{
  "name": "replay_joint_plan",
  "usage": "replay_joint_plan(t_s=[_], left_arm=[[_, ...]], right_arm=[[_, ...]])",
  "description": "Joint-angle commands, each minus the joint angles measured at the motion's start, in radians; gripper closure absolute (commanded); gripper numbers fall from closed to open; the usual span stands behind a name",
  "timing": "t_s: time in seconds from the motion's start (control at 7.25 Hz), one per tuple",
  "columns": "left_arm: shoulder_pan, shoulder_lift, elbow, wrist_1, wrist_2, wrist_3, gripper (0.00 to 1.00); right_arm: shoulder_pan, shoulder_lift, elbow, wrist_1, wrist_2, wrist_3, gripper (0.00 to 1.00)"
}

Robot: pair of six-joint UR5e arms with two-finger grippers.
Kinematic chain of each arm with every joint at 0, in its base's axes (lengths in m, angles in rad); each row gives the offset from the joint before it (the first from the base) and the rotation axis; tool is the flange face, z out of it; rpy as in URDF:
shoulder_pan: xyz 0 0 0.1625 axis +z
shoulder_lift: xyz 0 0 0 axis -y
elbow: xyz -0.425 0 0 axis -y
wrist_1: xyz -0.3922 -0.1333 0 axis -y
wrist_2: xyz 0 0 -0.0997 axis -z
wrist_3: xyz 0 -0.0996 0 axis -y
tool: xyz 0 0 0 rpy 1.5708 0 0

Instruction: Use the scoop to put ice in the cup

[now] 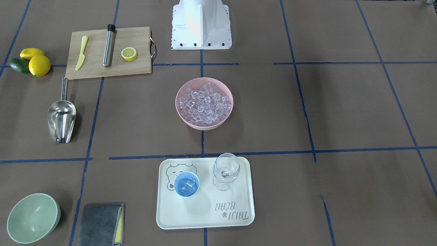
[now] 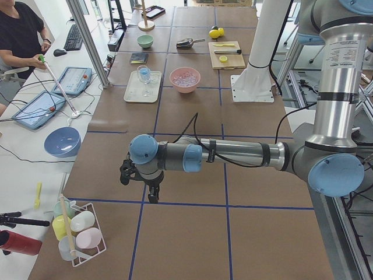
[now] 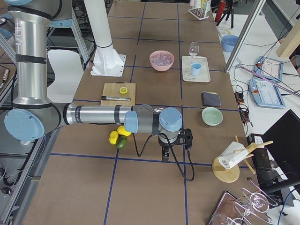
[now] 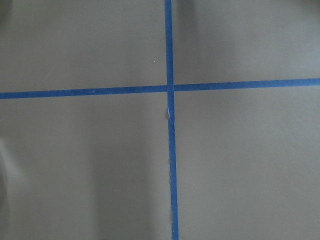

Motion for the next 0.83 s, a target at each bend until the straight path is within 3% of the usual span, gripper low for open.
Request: replay_joint_plan(t_s=[0.0,0.28,0.41,0.69], left_arm=[[0.000,0.001,0.001,-0.033,0.000,-0.001,0.00],[0.002,-0.002,-0.014,-0.147,-0.011,-0.003,0.00],[0.049,-0.012,-0.024,-0.251,-0.012,-0.013,0.00],[0.118,-0.057,-0.065,-0.324,-0.012,-0.001,0.00]], right_arm=[[0.000,0.002,0.003,0.002,-0.001,0.004,0.00],[0.000,0.008,0.015,0.003,-0.001,0.009,0.00],[0.000,0.021,0.032,0.000,0.000,0.017,0.00],[-0.020,0.065,0.050,-0.009,0.002,0.021,0.00]])
